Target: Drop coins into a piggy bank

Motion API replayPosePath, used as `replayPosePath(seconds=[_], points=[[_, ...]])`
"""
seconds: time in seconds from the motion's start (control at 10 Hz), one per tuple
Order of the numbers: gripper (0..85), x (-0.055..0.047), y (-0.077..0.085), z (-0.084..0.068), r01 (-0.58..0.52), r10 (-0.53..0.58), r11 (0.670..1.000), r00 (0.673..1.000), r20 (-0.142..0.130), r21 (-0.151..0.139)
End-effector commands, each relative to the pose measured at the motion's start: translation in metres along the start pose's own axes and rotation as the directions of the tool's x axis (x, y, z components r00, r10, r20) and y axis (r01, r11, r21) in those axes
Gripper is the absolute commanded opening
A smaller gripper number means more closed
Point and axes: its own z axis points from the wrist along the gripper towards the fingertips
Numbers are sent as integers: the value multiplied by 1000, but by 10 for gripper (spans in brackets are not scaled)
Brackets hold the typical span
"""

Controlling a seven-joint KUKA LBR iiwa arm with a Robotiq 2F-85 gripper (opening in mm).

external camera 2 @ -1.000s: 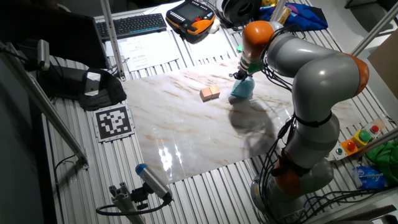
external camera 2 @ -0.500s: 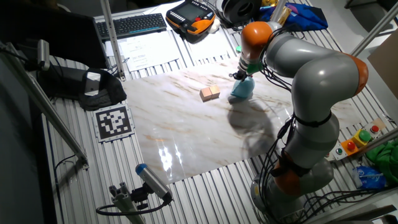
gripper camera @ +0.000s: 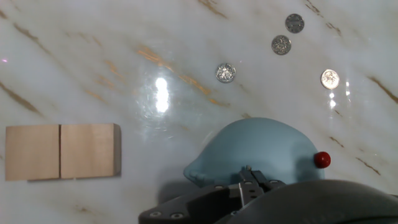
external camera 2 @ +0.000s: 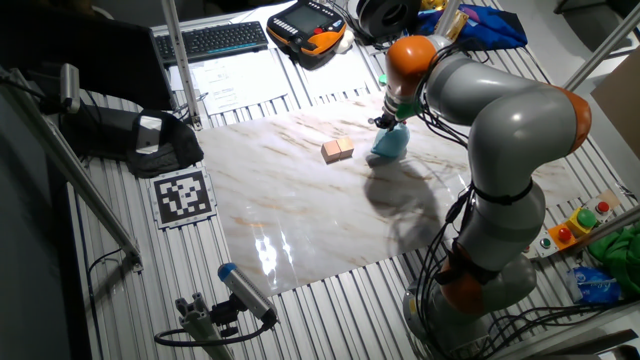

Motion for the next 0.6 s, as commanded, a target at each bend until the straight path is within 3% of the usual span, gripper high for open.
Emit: replayPosePath(seconds=[0.0,0.5], points=[[0,0,0,0,1,-1,1000,1000,0,2],[0,0,0,2,-1,1,1000,1000,2,4]])
